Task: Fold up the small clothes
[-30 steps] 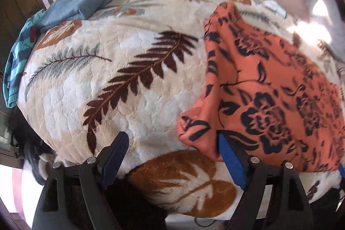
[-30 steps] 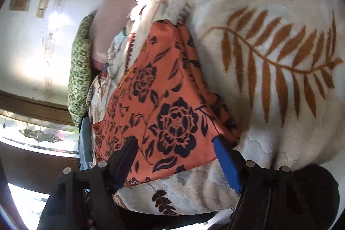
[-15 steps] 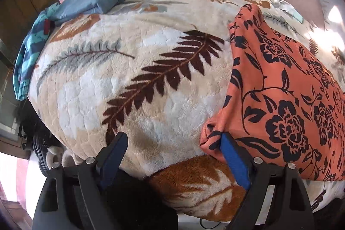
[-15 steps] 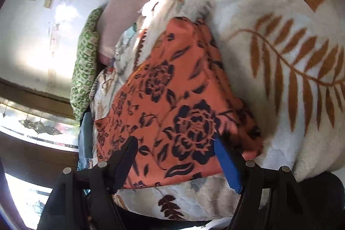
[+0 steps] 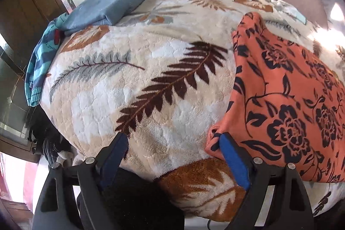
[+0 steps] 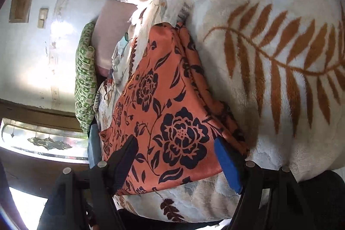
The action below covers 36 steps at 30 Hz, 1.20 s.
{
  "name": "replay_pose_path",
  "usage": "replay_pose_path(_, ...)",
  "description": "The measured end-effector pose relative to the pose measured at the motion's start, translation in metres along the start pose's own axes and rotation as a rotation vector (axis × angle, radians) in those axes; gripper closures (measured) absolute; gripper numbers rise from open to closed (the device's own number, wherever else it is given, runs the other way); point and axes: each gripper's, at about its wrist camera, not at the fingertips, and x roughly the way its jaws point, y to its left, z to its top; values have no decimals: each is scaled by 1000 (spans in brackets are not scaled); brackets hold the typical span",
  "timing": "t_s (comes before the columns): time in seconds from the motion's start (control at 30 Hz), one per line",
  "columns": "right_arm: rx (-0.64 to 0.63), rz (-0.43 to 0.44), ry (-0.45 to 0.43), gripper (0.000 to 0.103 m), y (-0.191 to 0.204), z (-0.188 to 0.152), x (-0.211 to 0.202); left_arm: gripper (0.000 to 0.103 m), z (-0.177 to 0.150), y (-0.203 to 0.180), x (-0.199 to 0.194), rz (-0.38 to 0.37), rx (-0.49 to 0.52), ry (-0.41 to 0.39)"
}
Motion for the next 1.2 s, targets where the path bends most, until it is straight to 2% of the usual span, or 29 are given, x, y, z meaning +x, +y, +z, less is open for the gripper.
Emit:
replay_pose_path(0.17,-126,46,-50,26,45,23,-13,15,12,-10,-36,-106,-20,-126)
replay_pose_path(0.33,-135,84,-52,26,65,65,18,15,13,-32,-52,-133,24,-199)
replay_pose_path(0.53,-38,195,6,26,60,119,83,15,12,-35,-45,-143,27,-187)
replay_pose_path(0.57,-28,169,7,26,55,128,94,15,13,-35,-42,-143,20,-184)
replay_pose_path(0.63,8,52,-4,27,35,145,113,15,14,-37,-38,-138,15,-172)
replay_pose_path(0.7,91,113,-18,27,19,148,111,15,14,-38,-37,-138,21,-168)
replay_pose_path(0.8,-7,94,-85,27,39,131,70,15,13,-37,-41,-151,13,-183)
replay_pose_path(0.87,-63,127,-91,26,49,108,38,15,11,-37,-45,-167,4,-188)
replay_pose_path(0.97,-97,125,-94,26,52,62,-5,15,6,-36,-55,-209,-5,-200)
replay_pose_path(1.07,-43,131,-72,24,37,14,-28,15,-1,-37,-66,-237,1,-217)
replay_pose_path(1.2,101,76,14,24,0,-28,-14,15,-7,-37,-79,-266,14,-232)
